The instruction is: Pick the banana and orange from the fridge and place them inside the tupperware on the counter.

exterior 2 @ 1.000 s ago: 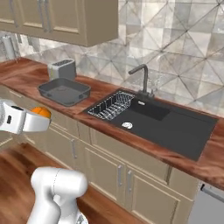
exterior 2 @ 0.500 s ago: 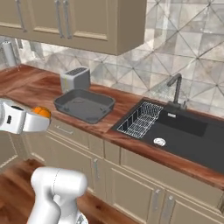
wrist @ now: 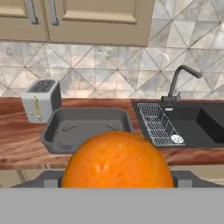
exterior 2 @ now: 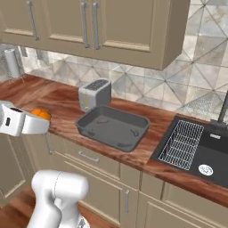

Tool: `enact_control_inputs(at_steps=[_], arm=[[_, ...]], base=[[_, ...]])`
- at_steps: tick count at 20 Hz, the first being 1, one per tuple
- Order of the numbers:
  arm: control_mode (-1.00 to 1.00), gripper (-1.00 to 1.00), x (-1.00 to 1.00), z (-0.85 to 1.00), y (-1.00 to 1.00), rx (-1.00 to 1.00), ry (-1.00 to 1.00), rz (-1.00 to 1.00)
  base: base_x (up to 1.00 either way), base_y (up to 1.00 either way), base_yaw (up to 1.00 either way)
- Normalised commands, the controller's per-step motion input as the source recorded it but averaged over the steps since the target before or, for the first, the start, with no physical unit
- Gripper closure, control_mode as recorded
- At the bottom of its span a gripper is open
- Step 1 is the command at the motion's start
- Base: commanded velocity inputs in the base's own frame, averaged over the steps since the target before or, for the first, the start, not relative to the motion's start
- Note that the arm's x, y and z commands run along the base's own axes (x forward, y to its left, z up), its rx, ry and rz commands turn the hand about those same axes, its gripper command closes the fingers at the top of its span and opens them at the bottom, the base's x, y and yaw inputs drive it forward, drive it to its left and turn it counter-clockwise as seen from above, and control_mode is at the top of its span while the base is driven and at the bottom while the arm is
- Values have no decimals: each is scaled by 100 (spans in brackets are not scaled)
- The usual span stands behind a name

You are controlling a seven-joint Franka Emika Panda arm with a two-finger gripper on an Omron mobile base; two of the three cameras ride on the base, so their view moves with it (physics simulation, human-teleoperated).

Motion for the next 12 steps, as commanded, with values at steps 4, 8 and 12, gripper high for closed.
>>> enact_control_inputs(at_steps=[4, 8, 12], arm=[[100, 100, 0, 0, 0, 0, 0, 0], [100, 100, 0, 0, 0, 0, 0, 0], [100, 100, 0, 0, 0, 0, 0, 0]], base=[[77, 27, -36], [71, 21, -56], [67, 20, -59]])
